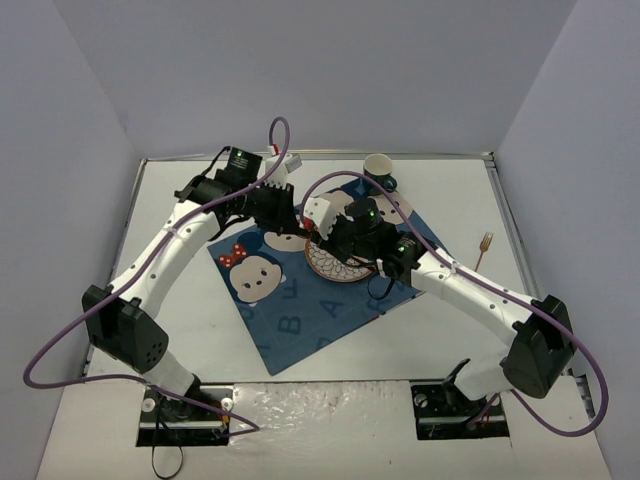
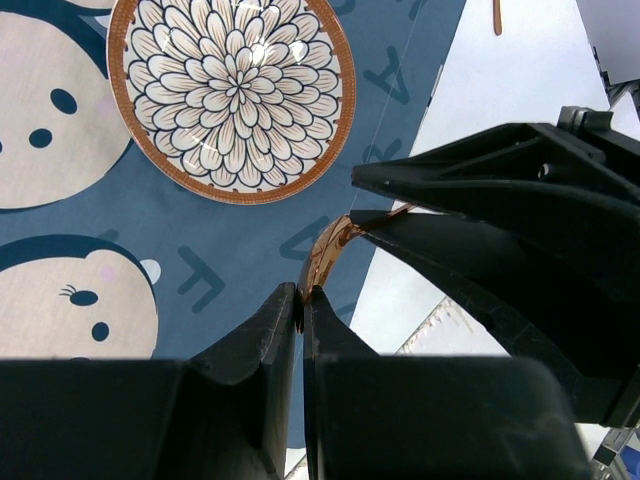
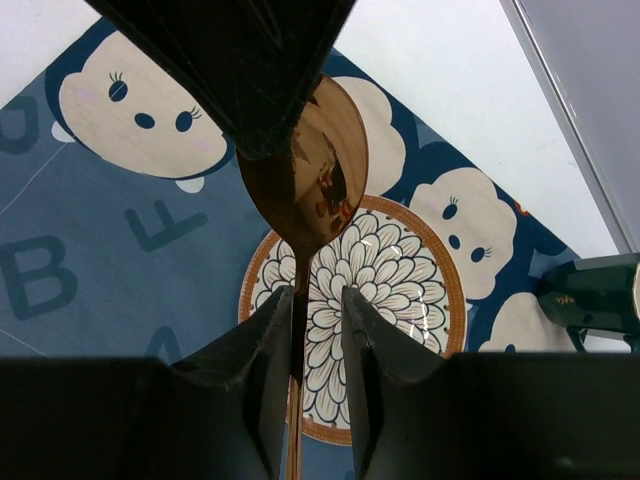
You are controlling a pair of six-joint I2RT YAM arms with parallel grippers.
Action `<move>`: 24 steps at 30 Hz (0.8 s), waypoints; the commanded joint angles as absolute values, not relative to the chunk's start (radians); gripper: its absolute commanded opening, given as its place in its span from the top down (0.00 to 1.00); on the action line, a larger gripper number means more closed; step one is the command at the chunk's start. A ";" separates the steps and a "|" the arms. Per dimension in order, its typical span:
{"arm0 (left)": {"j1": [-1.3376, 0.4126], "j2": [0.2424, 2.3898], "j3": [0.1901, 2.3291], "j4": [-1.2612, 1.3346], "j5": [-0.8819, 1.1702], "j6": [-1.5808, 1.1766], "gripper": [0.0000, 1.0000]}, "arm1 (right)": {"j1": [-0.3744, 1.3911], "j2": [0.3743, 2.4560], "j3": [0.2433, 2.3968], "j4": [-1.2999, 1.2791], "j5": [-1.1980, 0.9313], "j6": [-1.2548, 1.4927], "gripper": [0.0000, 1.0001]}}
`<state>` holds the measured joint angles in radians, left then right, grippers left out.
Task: Set the dinner table for one person
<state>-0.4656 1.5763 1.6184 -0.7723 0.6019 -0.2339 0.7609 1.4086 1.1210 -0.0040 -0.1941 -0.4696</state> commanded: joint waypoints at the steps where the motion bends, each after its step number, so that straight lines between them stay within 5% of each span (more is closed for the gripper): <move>1: -0.477 1.561 1.686 -0.785 0.611 -0.209 1.00 | 0.767 1.381 1.158 0.066 -0.216 -0.465 0.92; 8: -0.479 1.578 1.676 -0.776 0.595 -0.209 1.00 | 0.769 1.364 1.140 0.064 -0.207 -0.453 1.00; 9: -0.478 1.578 1.674 -0.772 0.588 -0.212 0.95 | 0.769 1.362 1.134 0.064 -0.202 -0.449 1.00; 13: -0.473 1.574 1.651 -0.728 0.533 -0.242 0.35 | 0.764 1.338 1.085 0.066 -0.157 -0.433 1.00; 14: -0.471 1.568 1.641 -0.710 0.513 -0.248 0.29 | 0.759 1.332 1.077 0.065 -0.150 -0.427 1.00; 19: -0.443 1.512 1.574 -0.622 0.381 -0.294 0.04 | 0.687 1.321 1.041 0.063 -0.139 -0.370 1.00; 24: -0.346 1.359 1.412 -0.500 0.262 -0.316 0.03 | 0.564 1.360 1.028 0.059 -0.151 -0.334 1.00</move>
<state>-0.4291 1.5311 1.4913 -0.6569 0.3934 -0.2771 0.6659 1.3632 1.0255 -0.0033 -0.1684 -0.3847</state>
